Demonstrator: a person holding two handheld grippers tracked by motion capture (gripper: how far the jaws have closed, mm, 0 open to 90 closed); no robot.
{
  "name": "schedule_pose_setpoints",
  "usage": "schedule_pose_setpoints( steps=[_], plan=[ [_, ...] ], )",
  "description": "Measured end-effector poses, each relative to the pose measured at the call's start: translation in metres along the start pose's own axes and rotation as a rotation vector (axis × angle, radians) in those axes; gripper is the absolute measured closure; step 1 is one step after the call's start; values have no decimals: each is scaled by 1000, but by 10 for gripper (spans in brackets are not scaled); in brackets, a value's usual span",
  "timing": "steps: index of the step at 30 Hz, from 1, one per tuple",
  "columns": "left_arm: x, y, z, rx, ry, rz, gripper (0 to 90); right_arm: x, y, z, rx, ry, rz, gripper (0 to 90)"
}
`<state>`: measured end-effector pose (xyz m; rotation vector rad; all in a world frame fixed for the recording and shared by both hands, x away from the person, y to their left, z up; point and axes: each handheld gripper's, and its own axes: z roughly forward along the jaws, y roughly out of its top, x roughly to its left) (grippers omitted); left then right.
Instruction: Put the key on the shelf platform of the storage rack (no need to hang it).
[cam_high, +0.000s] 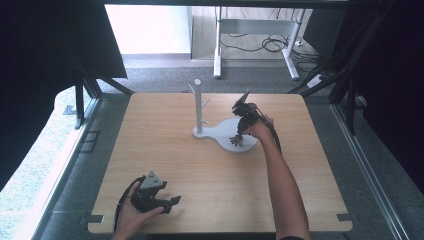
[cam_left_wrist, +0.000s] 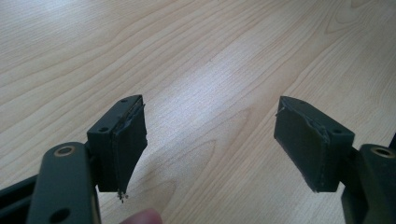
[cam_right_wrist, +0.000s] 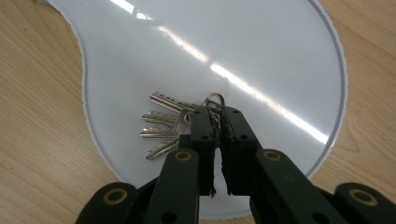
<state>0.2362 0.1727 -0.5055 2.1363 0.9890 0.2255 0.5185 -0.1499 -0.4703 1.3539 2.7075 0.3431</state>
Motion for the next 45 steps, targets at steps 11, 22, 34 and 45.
schedule_pose_setpoints(
  steps=[11, 22, 34, 45],
  plan=[
    [0, 0, 0, -1, -1, 2, 255, 0, -5, -14, -49, 31, 4, 606],
    [1, -1, -4, -8, 13, -2, 255, 12, -24, -36, -150, 71, -37, 480],
    [0, 0, -4, -5, 21, 4, 252, 19, -77, -69, -272, 90, -96, 466],
    [0, 0, -3, 3, 30, 3, 252, 22, -147, -73, -347, 107, -110, 458]
  ],
)
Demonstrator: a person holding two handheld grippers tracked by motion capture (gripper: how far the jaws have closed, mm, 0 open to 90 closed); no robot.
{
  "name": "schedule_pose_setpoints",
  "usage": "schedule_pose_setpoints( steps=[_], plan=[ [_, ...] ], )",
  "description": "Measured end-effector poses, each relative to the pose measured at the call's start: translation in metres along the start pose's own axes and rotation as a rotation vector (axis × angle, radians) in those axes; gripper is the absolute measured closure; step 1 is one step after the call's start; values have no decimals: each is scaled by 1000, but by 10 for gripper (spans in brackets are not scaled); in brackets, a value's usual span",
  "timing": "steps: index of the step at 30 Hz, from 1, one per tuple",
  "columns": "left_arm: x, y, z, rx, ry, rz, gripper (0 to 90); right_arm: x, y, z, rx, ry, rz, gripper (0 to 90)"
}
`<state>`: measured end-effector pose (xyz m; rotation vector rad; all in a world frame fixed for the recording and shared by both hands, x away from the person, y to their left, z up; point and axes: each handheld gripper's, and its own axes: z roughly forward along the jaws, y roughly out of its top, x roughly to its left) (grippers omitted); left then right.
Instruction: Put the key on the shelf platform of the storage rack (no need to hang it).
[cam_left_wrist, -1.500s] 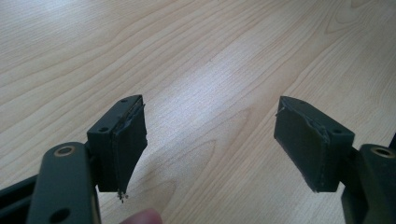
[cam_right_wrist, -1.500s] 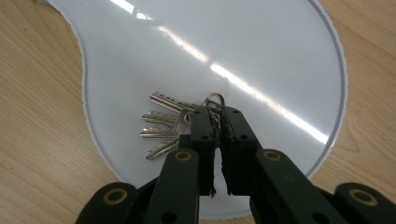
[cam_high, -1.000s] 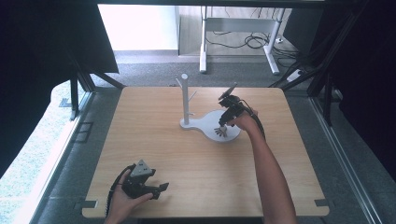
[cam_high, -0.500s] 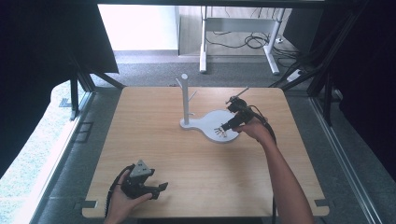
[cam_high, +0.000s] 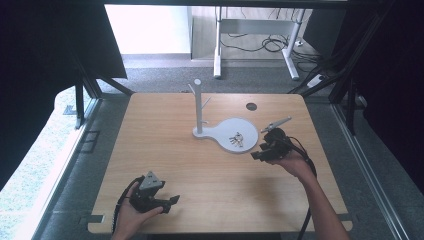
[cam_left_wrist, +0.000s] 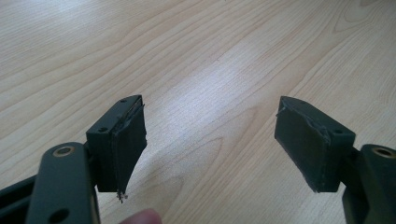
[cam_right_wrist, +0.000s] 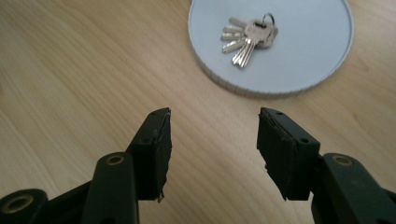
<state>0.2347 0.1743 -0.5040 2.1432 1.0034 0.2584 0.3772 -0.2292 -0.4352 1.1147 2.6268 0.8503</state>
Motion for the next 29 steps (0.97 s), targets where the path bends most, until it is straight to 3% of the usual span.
schedule_pose_setpoints(
  steps=[12, 16, 20, 22, 29],
  plan=[
    [0, -1, 2, 11, 8, -5, 252, 7, -86, 2, -77, -4, 54, 458],
    [0, -1, 4, 20, 8, -1, 252, 10, -108, 5, -103, -22, 68, 466],
    [0, -2, 5, 24, 9, 2, 251, 14, -120, 7, -155, -21, 74, 476],
    [0, -2, 5, 24, 10, 2, 251, 14, -122, 8, -137, -23, 62, 474],
    [-1, -2, 8, 32, 4, 11, 250, 13, -124, 8, -163, -34, 74, 467]
  ],
)
